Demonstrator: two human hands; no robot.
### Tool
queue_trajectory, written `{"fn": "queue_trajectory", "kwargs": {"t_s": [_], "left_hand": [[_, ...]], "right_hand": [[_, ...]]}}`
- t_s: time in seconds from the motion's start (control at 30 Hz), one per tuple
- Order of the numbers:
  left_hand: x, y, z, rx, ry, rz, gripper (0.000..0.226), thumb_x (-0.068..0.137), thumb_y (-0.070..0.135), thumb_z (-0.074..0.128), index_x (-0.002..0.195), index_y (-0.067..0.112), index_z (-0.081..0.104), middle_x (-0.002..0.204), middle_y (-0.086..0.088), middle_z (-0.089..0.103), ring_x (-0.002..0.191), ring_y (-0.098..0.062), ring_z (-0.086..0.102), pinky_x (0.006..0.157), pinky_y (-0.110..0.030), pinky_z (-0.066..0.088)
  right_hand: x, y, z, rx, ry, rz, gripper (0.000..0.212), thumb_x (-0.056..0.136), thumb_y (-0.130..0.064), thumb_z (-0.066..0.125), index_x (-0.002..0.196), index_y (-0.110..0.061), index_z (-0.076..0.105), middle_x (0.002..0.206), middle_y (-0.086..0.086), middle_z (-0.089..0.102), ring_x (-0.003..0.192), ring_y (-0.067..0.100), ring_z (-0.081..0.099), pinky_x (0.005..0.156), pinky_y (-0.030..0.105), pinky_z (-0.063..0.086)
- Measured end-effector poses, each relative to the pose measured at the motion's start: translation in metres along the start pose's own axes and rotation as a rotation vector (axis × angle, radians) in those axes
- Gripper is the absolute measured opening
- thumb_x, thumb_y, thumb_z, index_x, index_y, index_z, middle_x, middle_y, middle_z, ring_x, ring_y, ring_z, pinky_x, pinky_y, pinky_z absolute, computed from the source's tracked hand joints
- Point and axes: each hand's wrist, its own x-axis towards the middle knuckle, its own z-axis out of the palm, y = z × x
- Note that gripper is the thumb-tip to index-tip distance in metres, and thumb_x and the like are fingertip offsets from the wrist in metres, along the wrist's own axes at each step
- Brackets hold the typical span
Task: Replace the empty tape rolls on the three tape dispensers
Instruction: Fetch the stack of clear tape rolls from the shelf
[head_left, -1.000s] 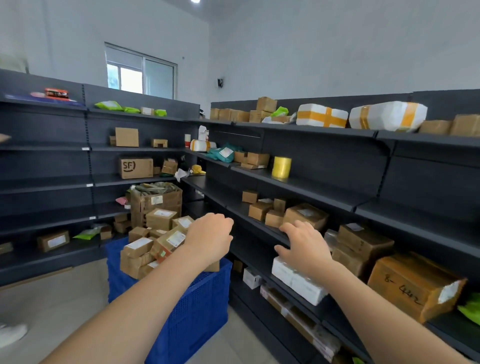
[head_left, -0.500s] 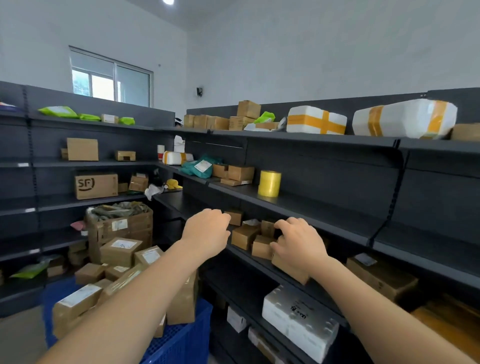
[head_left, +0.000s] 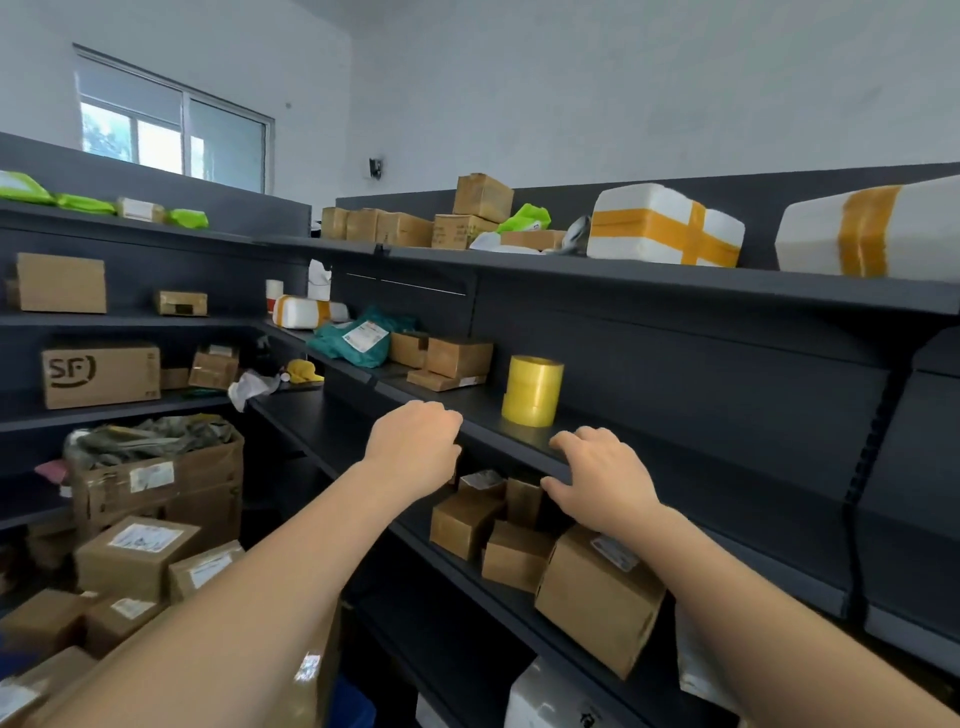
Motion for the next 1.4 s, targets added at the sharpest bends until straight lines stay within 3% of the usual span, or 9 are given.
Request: {"fn": "queue_trajectory", "kwargs": {"t_s": [0.4,0.67,0.77,0.87,1.0,1.1,1.27,1.4], "left_hand": [[0.174,-0.039,0.098,-0.049,-0.044,0.12,0.031,0.094,0.033,0.051,0.119,0.016,0.059,0.113,-0.005,0.062,0.106,-0.024,0.057,0.081,-0.041,0.054],[0.265,-0.029,0.157,-0.183,-0.083,0.073,0.033,0.093,0.034,0.05,0.117,0.014,0.061,0.117,-0.006,0.063,0.106,-0.026,0.059,0.081,-0.04,0.054],[0.295,-0.02,0.181,-0.351,-0.084,0.023,0.036,0.097,0.035,0.043,0.121,0.013,0.059,0.119,-0.009,0.063,0.106,-0.027,0.059,0.081,-0.039,0.054],[0.325,-0.013,0.201,-0.595,-0.156,-0.102,0.052,0.098,0.05,0.034,0.134,0.016,0.048,0.13,-0.01,0.058,0.114,-0.028,0.056,0.087,-0.037,0.05],[0.348,-0.001,0.221,-1.063,-0.381,-0.403,0.081,0.086,0.073,0.029,0.144,0.018,0.036,0.144,-0.007,0.046,0.128,-0.028,0.045,0.089,-0.038,0.04],[0.354,0.0,0.234,-1.306,-0.61,-0.56,0.09,0.08,0.079,0.033,0.148,0.021,0.027,0.152,-0.008,0.035,0.137,-0.031,0.035,0.103,-0.051,0.035],[0.363,-0.006,0.245,-1.455,-0.744,-0.592,0.081,0.083,0.071,0.045,0.147,0.024,0.026,0.151,-0.014,0.035,0.135,-0.036,0.035,0.104,-0.058,0.032],[0.364,-0.008,0.252,-1.508,-0.632,-0.489,0.068,0.089,0.057,0.049,0.146,0.025,0.03,0.146,-0.008,0.041,0.13,-0.031,0.04,0.104,-0.054,0.033]], "right_hand": [[0.167,0.063,0.076,-0.044,0.03,0.138,0.04,0.089,-0.041,0.058,0.12,-0.016,0.058,0.112,0.004,0.062,0.106,0.024,0.054,0.084,0.038,0.05],[0.242,0.119,0.12,0.149,0.038,0.263,0.045,0.093,-0.043,0.055,0.127,-0.013,0.055,0.117,0.01,0.064,0.109,0.027,0.057,0.084,0.038,0.052],[0.271,0.136,0.132,0.359,-0.037,0.412,0.065,0.094,-0.054,0.049,0.145,-0.014,0.039,0.139,0.009,0.054,0.122,0.026,0.053,0.093,0.035,0.047],[0.299,0.146,0.141,0.656,-0.178,0.561,0.077,0.093,-0.065,0.037,0.152,-0.018,0.022,0.154,0.007,0.036,0.135,0.025,0.041,0.104,0.036,0.039],[0.321,0.154,0.158,0.998,-0.29,0.696,0.073,0.092,-0.07,0.027,0.148,-0.024,0.03,0.151,0.006,0.04,0.132,0.026,0.043,0.101,0.044,0.045],[0.329,0.162,0.169,1.167,-0.386,0.77,0.073,0.092,-0.068,0.034,0.148,-0.022,0.031,0.148,0.016,0.041,0.129,0.037,0.047,0.098,0.053,0.048],[0.334,0.166,0.176,1.325,-0.399,0.814,0.064,0.094,-0.058,0.045,0.145,-0.022,0.031,0.144,0.024,0.042,0.12,0.041,0.052,0.092,0.054,0.051],[0.333,0.166,0.18,1.35,-0.303,0.792,0.06,0.095,-0.049,0.05,0.144,-0.019,0.035,0.143,0.019,0.044,0.123,0.037,0.05,0.091,0.049,0.052]]}}
